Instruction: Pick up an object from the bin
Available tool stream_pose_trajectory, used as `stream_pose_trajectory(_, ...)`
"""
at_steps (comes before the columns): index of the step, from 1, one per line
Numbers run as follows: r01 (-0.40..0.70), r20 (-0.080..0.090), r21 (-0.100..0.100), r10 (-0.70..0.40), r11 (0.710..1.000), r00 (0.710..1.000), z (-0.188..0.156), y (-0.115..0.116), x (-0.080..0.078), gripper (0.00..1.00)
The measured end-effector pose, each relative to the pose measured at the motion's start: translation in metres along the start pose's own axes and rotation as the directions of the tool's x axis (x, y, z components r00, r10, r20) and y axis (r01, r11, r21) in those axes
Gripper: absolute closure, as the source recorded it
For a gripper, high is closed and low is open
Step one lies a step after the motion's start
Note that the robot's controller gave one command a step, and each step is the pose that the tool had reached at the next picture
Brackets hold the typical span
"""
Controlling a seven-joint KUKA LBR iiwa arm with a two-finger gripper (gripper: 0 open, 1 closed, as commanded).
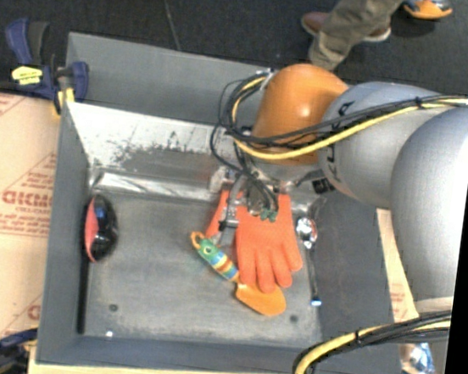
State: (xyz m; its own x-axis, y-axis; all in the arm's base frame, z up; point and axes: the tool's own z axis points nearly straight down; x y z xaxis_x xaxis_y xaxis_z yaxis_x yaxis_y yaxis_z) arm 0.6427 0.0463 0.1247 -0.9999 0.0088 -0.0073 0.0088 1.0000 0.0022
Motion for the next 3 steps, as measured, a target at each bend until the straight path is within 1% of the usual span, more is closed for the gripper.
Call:
stream_pose_trajectory(1, -0.039, 0.002, 0.000, 0.039, 0.999, 0.999, 0.033, 0.011, -0.004, 0.00)
stream_pose_trajectory(2, 0.014, 0.004, -0.002, -0.014, 1.000, 1.000, 0.047, -0.042, -0.004, 0.00)
stream_pose_trajectory(3, -0.182, 0.007, -0.002, 0.182, 0.983, 0.983, 0.019, -0.012, -0.001, 0.00)
